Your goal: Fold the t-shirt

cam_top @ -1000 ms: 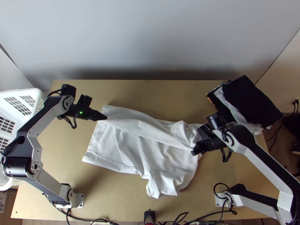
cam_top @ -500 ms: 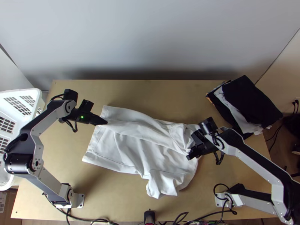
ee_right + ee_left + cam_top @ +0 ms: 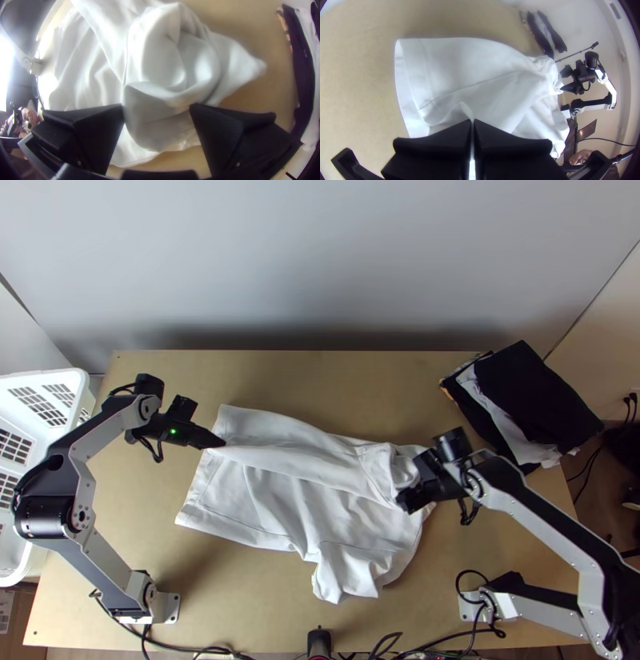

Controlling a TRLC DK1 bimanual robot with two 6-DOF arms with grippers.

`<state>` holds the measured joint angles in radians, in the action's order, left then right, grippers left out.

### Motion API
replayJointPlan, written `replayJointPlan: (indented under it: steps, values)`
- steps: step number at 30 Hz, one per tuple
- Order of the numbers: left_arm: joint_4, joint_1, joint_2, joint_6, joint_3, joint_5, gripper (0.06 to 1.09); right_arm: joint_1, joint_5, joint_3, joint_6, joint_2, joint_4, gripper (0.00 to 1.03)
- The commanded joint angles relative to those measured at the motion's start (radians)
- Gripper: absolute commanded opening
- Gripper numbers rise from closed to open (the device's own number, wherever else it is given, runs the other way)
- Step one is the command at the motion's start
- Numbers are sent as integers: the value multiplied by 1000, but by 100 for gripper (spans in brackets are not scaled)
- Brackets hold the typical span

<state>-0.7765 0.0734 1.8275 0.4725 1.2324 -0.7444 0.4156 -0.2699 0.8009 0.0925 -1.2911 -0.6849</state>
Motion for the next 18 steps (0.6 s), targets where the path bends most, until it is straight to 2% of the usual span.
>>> replayJointPlan:
  steps: [1,9,18]
  values:
    - [-4,5,7,9,-2,-1,9,-89,-3,192,29,15,-42,91]
    - [-4,-1,6,9,-4,0,9,-110,-81,474,-218,-297,-137,90]
    - [-4,-1,4,9,-5,0,9,-104,-137,523,-304,-456,-173,90]
